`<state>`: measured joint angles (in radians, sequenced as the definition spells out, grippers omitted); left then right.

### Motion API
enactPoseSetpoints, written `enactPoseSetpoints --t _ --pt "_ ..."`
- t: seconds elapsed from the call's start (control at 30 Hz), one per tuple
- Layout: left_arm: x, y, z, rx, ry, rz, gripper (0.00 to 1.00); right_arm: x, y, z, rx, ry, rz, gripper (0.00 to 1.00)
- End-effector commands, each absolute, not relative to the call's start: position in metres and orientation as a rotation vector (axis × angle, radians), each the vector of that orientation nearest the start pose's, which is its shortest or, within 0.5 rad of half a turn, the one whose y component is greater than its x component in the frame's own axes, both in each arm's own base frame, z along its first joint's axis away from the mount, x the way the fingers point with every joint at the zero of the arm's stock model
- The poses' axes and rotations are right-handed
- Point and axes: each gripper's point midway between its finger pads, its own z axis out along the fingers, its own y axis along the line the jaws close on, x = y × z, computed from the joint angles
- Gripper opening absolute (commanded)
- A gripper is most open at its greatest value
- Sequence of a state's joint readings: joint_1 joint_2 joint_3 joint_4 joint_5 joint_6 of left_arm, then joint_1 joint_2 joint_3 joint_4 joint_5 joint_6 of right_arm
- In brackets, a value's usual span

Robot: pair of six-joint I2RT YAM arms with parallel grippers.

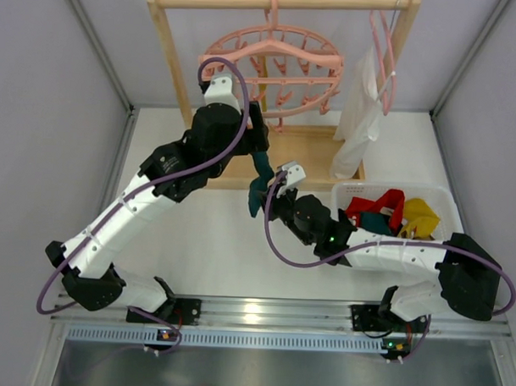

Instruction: Remove the socks clipped to the hanger

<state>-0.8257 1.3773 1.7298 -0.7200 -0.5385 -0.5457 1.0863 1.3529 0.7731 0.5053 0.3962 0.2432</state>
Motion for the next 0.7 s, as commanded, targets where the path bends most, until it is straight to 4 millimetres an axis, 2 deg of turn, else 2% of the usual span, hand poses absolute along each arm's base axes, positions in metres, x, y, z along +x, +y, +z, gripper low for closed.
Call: enactPoseSetpoints --t 0.0,0.2,0.5,0.67 --pt "0.316 -0.243 0.424 -0.072 1.814 -0.484 0.81 0.247 0.372 0.252 -0.381 1.598 0.764 0.0" --pt "0.322 -0.248 0.42 -0.05 1.802 -0.471 0.74 0.241 0.372 0.255 -0.396 1.586 0.79 0.0" --pt "0.327 -0.252 0.417 -0.033 1.762 -0.476 0.72 0.232 0.373 0.261 -0.428 1.566 0.845 0.0" --pt "0.332 -0.25 0.414 -0.046 1.752 -0.45 0.67 0.227 0.372 0.267 -0.426 1.55 0.874 0.0"
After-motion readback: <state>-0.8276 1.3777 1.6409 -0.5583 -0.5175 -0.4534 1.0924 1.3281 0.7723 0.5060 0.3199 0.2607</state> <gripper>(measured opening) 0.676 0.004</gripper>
